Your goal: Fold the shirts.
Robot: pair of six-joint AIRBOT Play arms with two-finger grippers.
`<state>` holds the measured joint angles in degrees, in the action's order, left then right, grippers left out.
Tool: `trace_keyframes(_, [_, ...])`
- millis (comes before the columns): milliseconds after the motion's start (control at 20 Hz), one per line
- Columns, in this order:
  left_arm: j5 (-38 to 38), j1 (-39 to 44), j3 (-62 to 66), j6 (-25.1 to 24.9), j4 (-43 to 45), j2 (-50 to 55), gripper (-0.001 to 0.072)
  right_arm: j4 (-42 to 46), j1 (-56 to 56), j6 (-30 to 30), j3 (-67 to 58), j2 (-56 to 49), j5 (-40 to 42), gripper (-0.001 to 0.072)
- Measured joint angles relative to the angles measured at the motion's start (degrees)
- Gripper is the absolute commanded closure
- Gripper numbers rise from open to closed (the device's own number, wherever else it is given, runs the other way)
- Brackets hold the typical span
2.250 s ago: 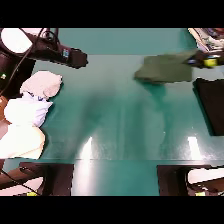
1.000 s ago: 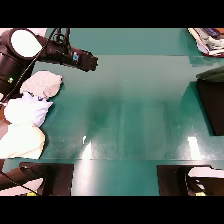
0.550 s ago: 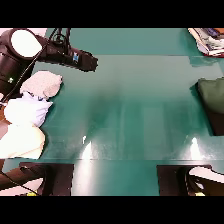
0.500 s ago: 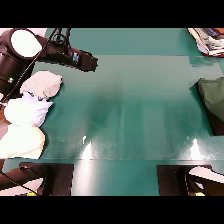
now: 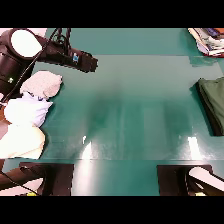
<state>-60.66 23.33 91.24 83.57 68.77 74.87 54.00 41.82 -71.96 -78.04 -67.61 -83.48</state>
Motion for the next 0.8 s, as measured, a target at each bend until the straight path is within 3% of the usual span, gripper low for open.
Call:
trace_keyframes(250, [1.73,-0.02,0.00,0.00,-0.13,0.00,0.0684,-5.55,-17.35,-0.02,0.15,1.99,1.05,0.0265])
trace_keyframes(300, [2.19,0.00,0.00,0.00,-0.15,0.00,0.0684,-5.97,-20.76,0.00,0.15,2.14,1.18,0.0345])
trace_keyframes(350, [2.64,-0.02,0.00,0.00,-0.15,0.00,0.0684,-6.29,-24.30,0.00,0.15,2.25,1.36,0.0567])
trace_keyframes(400, [3.23,-0.02,0.00,0.00,-0.17,0.00,0.0684,-6.51,-27.28,0.02,0.15,2.32,1.46,0.0692])
trace_keyframes(800, [5.46,0.00,0.00,0.00,-0.20,0.00,0.0684,-7.28,-40.09,2.23,0.15,2.47,2.25,0.0693])
